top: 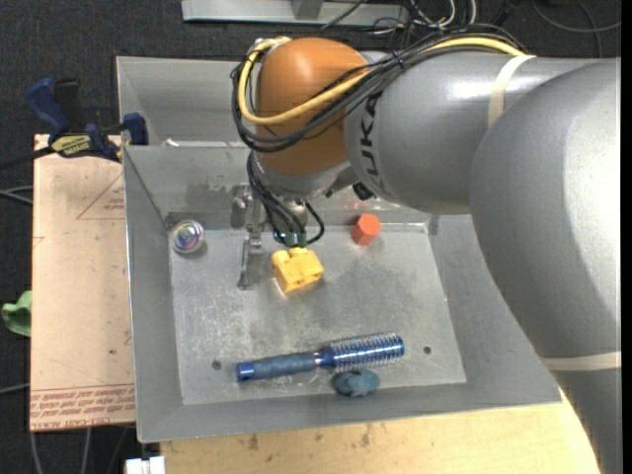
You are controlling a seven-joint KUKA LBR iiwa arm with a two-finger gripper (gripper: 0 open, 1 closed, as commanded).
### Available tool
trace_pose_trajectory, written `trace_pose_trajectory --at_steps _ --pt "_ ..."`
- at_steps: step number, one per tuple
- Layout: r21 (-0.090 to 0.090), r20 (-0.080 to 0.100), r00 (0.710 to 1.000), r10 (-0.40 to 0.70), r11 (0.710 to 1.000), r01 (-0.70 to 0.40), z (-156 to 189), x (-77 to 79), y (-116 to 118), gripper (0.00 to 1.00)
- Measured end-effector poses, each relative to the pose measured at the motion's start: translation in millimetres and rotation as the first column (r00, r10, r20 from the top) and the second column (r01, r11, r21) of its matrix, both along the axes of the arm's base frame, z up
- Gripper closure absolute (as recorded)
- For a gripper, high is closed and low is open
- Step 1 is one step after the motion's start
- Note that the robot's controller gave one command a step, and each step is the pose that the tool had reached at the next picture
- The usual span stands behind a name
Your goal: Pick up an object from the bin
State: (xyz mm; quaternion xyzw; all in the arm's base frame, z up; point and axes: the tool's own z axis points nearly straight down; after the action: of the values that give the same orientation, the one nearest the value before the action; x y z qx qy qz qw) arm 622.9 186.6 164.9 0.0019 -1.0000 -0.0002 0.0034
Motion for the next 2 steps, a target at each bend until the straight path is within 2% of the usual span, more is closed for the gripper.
trace_pose_trajectory --at_steps 1,2 --pt "-0.002 0.006 0.996 0.085 0.996 -0.085 -26.5 3.8 -55.9 0.0" --pt "-0.002 0.0 0.995 0.1 0.995 -0.1 -34.6 -62.1 -116.8 0.0"
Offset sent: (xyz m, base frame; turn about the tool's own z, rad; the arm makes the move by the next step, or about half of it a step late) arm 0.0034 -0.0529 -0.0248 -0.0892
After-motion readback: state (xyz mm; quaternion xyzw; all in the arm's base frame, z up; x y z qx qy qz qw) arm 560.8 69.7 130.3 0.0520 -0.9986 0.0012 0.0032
